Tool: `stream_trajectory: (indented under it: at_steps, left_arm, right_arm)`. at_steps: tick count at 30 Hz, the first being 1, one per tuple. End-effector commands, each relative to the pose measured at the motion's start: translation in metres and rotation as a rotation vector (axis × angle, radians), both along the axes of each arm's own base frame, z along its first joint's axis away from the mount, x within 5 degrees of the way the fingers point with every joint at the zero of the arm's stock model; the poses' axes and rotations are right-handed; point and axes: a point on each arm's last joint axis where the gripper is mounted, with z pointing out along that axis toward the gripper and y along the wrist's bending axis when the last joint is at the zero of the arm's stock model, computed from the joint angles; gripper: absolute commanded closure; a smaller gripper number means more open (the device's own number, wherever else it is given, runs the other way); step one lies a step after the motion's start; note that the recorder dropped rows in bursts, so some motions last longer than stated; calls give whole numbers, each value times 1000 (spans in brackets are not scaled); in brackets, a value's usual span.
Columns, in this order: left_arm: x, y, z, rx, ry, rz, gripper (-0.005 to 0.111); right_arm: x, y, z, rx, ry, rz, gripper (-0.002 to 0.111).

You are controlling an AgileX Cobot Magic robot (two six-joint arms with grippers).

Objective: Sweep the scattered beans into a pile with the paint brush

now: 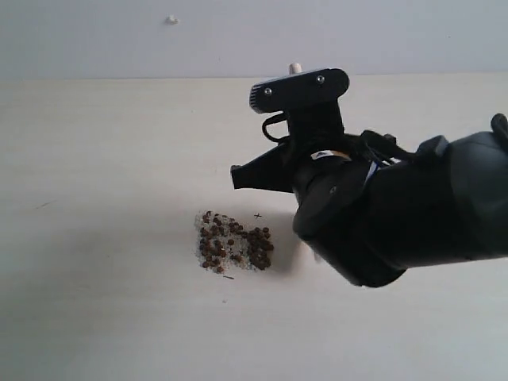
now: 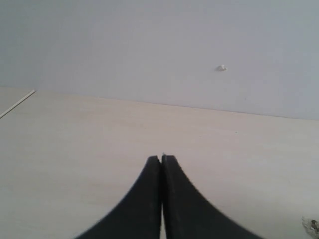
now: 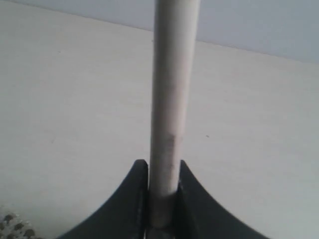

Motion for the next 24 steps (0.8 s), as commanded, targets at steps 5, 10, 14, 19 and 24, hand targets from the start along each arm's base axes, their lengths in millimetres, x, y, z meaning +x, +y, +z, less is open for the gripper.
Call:
stream_trajectory:
  at_steps: [5, 10, 14, 19, 24]
  left_arm:
    - [0, 0, 0, -10, -5, -6, 107]
    - [0, 0, 0, -10, -5, -6, 107]
    - [0, 0, 0, -10, -5, -6, 107]
    - [0, 0, 0, -10, -5, -6, 107]
    - [0, 0, 0, -10, -5, -6, 107]
  right_arm:
    - [-3, 11, -43, 0, 19, -32, 108]
    - [-4, 23, -47, 166, 18, 6, 108]
    - [-4, 24, -47, 245, 20, -22, 108]
    - [-4, 27, -45, 316, 11, -17, 108]
    - [-2, 29, -41, 343, -22, -17, 108]
